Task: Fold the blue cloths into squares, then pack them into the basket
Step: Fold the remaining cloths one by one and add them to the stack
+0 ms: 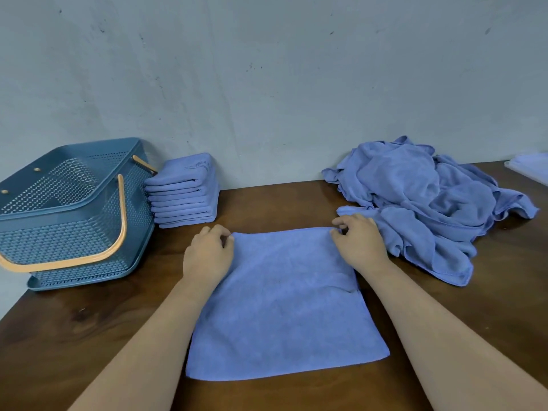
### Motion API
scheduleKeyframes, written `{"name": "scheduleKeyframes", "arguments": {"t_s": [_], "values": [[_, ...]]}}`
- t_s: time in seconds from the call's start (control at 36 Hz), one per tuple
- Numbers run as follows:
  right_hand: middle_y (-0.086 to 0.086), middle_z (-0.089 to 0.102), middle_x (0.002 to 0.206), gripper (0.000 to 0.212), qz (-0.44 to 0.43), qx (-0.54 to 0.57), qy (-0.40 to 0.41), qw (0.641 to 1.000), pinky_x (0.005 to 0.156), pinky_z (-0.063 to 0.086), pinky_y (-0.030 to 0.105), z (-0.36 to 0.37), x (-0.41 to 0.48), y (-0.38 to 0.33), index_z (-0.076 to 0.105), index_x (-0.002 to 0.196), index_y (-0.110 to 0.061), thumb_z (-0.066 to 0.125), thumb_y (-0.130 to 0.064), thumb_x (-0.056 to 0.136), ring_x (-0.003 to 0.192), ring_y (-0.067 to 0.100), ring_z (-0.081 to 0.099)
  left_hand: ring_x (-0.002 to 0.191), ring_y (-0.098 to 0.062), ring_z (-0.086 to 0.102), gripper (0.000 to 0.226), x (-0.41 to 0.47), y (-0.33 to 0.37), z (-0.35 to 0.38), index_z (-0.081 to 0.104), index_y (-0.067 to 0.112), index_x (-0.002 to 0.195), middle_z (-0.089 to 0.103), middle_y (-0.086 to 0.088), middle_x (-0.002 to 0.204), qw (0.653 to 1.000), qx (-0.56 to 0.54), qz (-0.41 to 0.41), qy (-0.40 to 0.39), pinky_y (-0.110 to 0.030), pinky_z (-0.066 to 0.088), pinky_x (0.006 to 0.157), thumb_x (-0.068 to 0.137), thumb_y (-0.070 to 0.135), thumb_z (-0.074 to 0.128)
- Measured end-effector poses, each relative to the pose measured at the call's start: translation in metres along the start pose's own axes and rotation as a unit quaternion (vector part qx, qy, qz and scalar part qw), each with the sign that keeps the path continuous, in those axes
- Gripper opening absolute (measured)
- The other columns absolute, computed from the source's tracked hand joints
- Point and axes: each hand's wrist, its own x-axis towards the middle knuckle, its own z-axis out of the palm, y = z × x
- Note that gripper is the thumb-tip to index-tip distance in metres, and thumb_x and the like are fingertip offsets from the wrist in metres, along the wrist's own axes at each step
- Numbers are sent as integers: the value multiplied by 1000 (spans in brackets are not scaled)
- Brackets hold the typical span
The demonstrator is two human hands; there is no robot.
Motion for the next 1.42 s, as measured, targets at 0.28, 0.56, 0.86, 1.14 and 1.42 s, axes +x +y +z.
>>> {"name": "scheduleKeyframes", "arguments": {"t_s": [0.28, 0.56, 0.86, 1.14, 1.42], "values": [[-9, 57, 93, 18, -33, -27, 38, 998, 81, 55, 42, 4, 6, 3, 70, 89, -28, 61, -14, 97, 98, 26, 58, 88, -16, 54, 10, 2, -3, 9, 60, 28, 95, 54, 13, 90, 998, -19, 23, 46, -39, 52, 73, 105, 29, 58], [-12, 59, 106, 16, -125, 52, 75, 988, 76, 51, 23, 2, 12, -10, 72, 101, -22, 65, -8, 99, 85, 6, 60, 85, -16, 56, 14, 12, -12, 16, 55, 26, 92, 56, 8, 88, 997, -53, 30, 56, -37, 49, 72, 106, 26, 59], [-3, 59, 120, 15, -126, -7, 99, 987, 89, 54, 37, 2, 11, -6, 72, 115, -17, 71, -20, 100, 102, 18, 60, 99, -25, 52, 8, 15, -14, 18, 59, 22, 104, 58, -1, 106, 994, 13, 39, 97, -40, 41, 81, 103, 15, 58], [-18, 29, 169, 53, -241, -99, -186, 947, 128, 21, 35, 17, -14, -32, 43, 157, -45, 48, -59, 106, 156, 4, 24, 159, 2, 8, 47, -9, 10, 20, 35, 47, 160, 22, 27, 169, 938, 8, 270, -219, -34, 6, 132, 113, 46, 35], [-18, -5, 175, 76, -203, -179, -238, 933, 130, -4, 33, 19, 7, -33, 10, 164, -53, 26, -84, 96, 160, 2, -10, 160, -5, -18, 67, 8, 1, 21, 1, 59, 162, -12, 24, 173, 949, 126, 180, -228, -42, -9, 131, 101, 79, 20]]}}
